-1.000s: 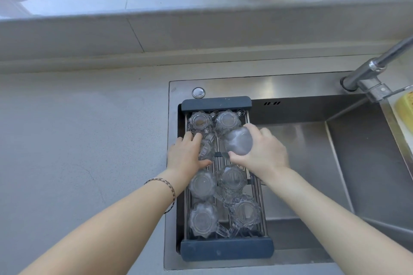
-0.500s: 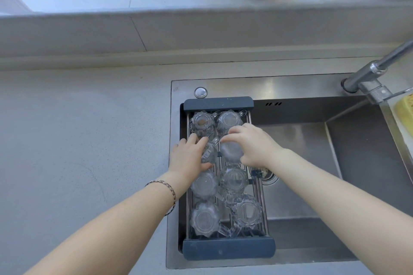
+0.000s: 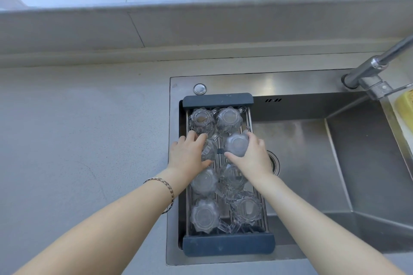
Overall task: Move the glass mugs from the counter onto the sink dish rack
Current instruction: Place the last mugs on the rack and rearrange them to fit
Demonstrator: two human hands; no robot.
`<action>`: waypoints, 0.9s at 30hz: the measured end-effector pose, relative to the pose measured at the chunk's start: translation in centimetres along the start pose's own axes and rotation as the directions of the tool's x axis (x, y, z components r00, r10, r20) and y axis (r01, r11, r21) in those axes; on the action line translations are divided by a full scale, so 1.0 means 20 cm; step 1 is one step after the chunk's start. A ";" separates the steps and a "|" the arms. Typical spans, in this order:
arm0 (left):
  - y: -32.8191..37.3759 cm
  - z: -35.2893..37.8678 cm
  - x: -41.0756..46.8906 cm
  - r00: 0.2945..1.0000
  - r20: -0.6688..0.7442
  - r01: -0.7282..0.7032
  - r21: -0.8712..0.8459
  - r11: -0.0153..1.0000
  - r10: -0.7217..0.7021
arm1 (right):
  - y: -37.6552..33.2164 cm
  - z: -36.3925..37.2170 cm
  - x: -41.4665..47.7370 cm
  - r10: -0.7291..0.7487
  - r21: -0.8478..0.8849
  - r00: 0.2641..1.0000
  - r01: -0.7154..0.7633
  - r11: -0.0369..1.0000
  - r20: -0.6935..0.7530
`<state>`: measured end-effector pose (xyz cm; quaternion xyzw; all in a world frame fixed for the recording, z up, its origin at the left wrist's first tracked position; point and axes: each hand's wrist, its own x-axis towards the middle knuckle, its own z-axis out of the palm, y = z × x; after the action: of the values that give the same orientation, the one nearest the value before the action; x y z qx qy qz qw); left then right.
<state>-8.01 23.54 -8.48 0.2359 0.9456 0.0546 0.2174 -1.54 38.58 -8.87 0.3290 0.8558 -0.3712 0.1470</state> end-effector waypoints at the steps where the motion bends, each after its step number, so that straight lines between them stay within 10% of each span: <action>1: 0.00 0.00 0.00 1.000 0.014 0.003 -0.017 1.000 -0.002 | -0.02 0.01 0.01 0.021 -0.037 1.000 -0.022 0.999 -0.012; 11: 0.01 -0.08 0.03 0.999 0.051 -0.008 -0.028 1.000 0.009 | -0.08 0.00 -0.02 -0.065 -0.054 0.989 0.059 0.997 -0.133; 27: -0.04 -0.01 -0.18 0.989 -0.114 -0.101 -0.096 0.990 0.090 | -0.02 -0.05 -0.02 -0.093 0.079 0.989 0.084 0.993 0.111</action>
<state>-5.59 21.17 -7.13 0.2663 0.9396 0.1258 0.1742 -1.52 38.95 -7.82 0.2739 0.8453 -0.4273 0.1670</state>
